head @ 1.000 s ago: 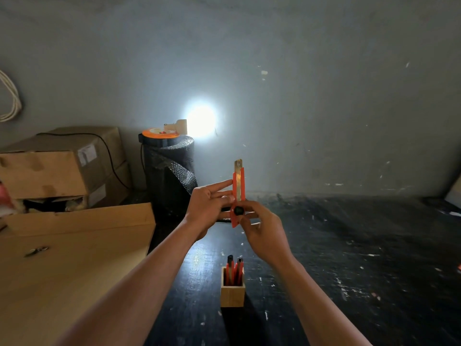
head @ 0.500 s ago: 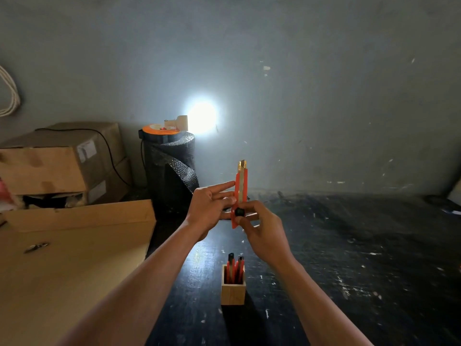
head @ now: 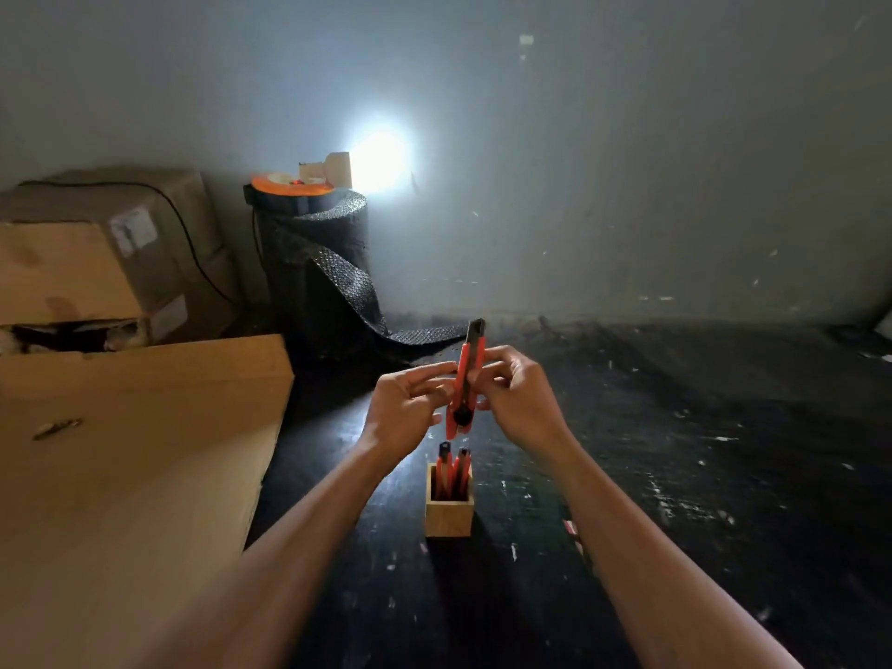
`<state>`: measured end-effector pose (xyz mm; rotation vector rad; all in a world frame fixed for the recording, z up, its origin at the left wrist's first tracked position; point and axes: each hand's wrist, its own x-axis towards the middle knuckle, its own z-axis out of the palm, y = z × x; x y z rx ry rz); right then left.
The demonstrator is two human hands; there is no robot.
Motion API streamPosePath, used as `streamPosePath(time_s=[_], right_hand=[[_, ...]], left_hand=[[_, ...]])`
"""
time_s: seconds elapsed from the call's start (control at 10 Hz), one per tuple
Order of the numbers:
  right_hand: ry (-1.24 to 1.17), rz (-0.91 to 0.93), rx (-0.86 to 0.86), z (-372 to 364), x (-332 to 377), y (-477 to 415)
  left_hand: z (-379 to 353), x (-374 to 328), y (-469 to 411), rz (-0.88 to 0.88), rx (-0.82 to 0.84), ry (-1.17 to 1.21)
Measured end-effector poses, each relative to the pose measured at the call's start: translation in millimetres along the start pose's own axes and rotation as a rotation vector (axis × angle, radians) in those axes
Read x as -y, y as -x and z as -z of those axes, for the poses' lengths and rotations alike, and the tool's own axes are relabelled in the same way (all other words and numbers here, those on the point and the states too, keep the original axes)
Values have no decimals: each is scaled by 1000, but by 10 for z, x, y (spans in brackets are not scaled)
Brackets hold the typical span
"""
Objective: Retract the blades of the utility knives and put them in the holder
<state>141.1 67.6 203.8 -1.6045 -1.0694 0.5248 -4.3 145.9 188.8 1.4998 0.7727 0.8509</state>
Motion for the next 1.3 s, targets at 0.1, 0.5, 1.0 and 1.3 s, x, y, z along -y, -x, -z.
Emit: streamPosePath(time_s=[0.1,0.5,1.0,1.3], right_hand=[[57,-15,4,-41,-237,-46],[289,-156,139,-380,-1298,-144],[457,-285,162,-597,-1750,-92],[430,-207,92,-316,-1280,-4]], left_hand=[[65,448,-119,73,-131,-192],[-99,1568,-180,391,54,-522],[-123,1955,-203,415,18,-449],[-38,1710,16,386,-29,-434]])
